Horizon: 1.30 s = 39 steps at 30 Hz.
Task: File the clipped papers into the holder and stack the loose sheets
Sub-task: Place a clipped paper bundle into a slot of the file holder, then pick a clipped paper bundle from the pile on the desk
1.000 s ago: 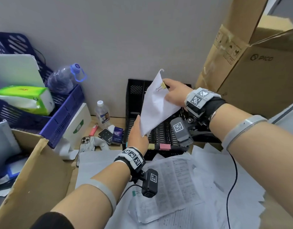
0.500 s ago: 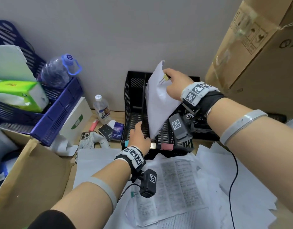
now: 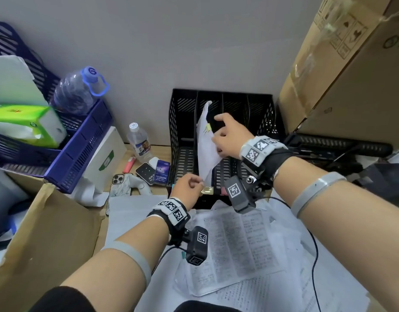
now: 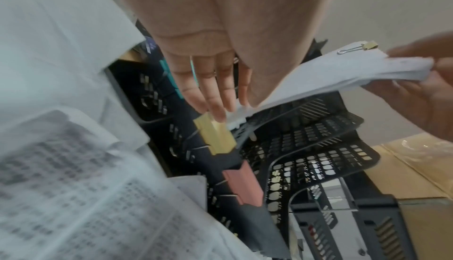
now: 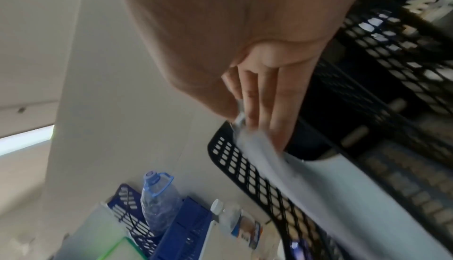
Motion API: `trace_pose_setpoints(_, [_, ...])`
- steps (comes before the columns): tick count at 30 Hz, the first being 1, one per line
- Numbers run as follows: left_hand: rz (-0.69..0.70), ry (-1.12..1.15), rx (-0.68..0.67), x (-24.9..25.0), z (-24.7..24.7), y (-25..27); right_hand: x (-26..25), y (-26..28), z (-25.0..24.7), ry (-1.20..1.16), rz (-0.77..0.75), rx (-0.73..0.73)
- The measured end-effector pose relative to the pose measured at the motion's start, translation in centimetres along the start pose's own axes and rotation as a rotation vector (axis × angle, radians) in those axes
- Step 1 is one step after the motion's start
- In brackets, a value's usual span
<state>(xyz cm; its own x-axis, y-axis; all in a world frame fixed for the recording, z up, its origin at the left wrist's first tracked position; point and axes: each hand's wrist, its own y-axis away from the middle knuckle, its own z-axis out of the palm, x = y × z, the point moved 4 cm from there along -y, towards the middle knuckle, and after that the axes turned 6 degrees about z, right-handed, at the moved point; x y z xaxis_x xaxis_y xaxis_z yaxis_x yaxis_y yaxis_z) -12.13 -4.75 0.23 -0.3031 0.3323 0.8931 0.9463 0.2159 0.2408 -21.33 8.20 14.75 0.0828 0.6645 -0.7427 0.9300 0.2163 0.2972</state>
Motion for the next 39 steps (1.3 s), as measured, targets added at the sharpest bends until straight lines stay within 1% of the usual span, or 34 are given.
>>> trace_pose_setpoints(2, [-0.057, 0.022, 0.006, -1.8, -0.7, 1.0, 2.0, 1.1, 1.5, -0.275, 0.089, -0.073])
trace_pose_setpoints(4, [-0.135, -0.017, -0.017, -4.4, -1.2, 2.2, 4.6, 2.9, 3.2, -0.366, 0.187, -0.096])
trace_pose_setpoints(9, [-0.416, -0.161, -0.161, -11.0, -1.5, 5.9, 15.5, 8.3, 10.0, -0.312, 0.498, -0.194])
trace_pose_setpoints(11, [-0.467, -0.135, -0.186, -12.5, -1.1, 7.2, 19.0, 9.9, 12.6, -0.237, 0.553, -0.214])
trace_pose_setpoints(12, [-0.470, -0.107, -0.202, -12.9, -0.8, 7.8, 19.9, 10.8, 13.6, -0.210, 0.560, -0.222])
trace_pose_setpoints(13, [-0.458, -0.081, -0.213, -13.2, -0.5, 8.1, 20.2, 11.6, 14.5, -0.208, 0.557, -0.218])
trace_pose_setpoints(15, [-0.436, -0.051, -0.193, -13.7, -0.3, 8.7, 20.3, 13.1, 15.7, -0.232, 0.534, -0.189])
trace_pose_setpoints(17, [-0.371, -0.090, -0.172, -14.1, -0.3, 9.0, 20.1, 14.4, 16.6, -0.268, 0.529, -0.171])
trace_pose_setpoints(19, [-0.280, -0.137, -0.196, -13.8, 0.0, 9.6, 20.2, 15.3, 17.2, -0.319, 0.526, -0.152])
trace_pose_setpoints(23, [-0.165, -0.193, -0.212, -13.2, 0.8, 10.7, 20.0, 16.8, 18.0, -0.386, 0.523, -0.097])
trace_pose_setpoints(24, [-0.139, -0.174, -0.225, -12.8, 0.8, 10.9, 19.8, 17.1, 18.0, -0.381, 0.510, -0.080])
trace_pose_setpoints(26, [-0.093, -0.066, -0.243, -11.5, 0.7, 11.2, 19.3, 17.4, 17.2, -0.305, 0.453, -0.005])
trace_pose_setpoints(27, [-0.065, -0.038, -0.250, -10.8, 0.5, 11.3, 18.8, 17.4, 16.5, -0.233, 0.399, 0.050])
trace_pose_setpoints(29, [0.032, -0.040, -0.261, -8.8, -0.4, 11.3, 17.7, 17.1, 14.7, -0.093, 0.268, 0.152])
trace_pose_setpoints(30, [0.084, -0.051, -0.270, -8.0, -0.9, 11.1, 17.0, 16.9, 13.7, -0.037, 0.218, 0.180])
trace_pose_setpoints(33, [0.209, -0.104, -0.310, -5.2, -2.7, 10.5, 15.1, 16.1, 10.7, 0.237, 0.156, 0.228])
trace_pose_setpoints(35, [0.267, -0.112, -0.315, -3.3, -4.0, 10.2, 14.0, 15.4, 9.0, 0.431, 0.146, 0.212])
trace_pose_setpoints(36, [0.289, -0.112, -0.299, -2.6, -4.7, 9.9, 13.6, 15.1, 8.4, 0.474, 0.157, 0.180])
trace_pose_setpoints(37, [0.291, -0.120, -0.267, -2.0, -5.4, 9.5, 13.3, 15.0, 8.0, 0.454, 0.184, 0.144])
trace_pose_setpoints(39, [0.265, -0.120, -0.183, -1.6, -6.9, 8.9, 13.1, 15.1, 7.5, 0.311, 0.211, 0.133])
